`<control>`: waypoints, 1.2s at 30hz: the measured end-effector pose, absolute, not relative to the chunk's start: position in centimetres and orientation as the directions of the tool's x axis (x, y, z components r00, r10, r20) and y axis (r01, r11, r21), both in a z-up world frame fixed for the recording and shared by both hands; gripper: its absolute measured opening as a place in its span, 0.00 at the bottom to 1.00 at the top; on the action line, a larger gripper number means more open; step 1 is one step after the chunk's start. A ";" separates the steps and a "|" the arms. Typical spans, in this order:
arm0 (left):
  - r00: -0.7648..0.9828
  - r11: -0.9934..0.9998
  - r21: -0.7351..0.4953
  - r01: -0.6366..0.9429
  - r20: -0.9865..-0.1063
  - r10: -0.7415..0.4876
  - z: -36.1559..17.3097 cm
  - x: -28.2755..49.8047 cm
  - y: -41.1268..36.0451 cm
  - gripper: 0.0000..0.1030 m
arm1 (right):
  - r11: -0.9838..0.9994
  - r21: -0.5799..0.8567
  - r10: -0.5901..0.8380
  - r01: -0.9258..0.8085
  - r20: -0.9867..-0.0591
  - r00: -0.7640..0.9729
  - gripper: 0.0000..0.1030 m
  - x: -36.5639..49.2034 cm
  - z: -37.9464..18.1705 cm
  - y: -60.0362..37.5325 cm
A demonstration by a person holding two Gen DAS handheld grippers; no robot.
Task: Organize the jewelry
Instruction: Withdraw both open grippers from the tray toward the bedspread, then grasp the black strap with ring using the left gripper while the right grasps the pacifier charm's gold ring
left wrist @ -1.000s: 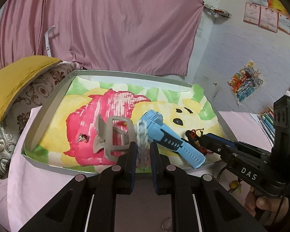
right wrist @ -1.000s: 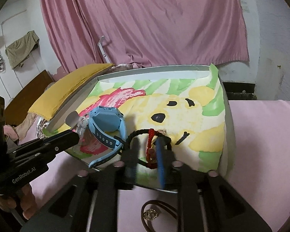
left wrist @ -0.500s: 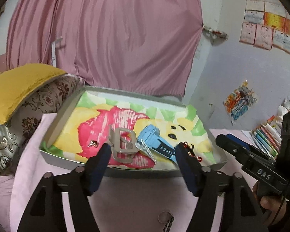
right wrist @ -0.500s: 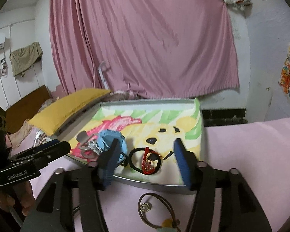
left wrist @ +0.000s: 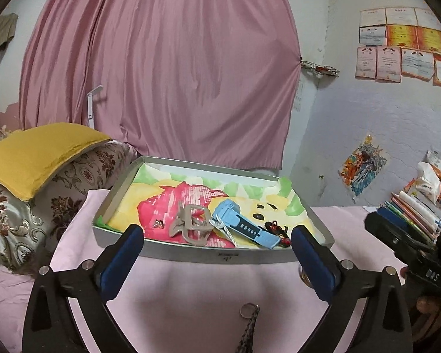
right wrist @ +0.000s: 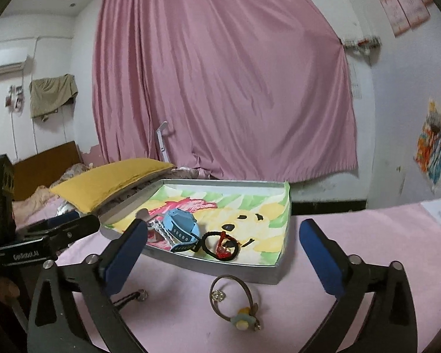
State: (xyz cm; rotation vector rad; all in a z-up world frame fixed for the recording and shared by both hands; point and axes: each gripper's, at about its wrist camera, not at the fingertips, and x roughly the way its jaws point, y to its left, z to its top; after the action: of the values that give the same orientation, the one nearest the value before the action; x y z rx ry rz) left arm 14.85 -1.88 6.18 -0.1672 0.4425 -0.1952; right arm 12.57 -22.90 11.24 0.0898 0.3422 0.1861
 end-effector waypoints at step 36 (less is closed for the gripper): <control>0.691 0.951 -0.219 0.220 -0.653 -0.310 0.3 12.6 -2.9 0.99 | 0.988 0.042 0.139 -0.149 -0.669 0.730 0.98 12.9 5.4 -24.7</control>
State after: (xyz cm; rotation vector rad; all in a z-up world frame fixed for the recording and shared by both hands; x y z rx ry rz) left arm 12.55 -2.95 0.27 -0.1270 0.7514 -0.2971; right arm 12.94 -24.69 5.37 -0.0145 0.7352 0.1584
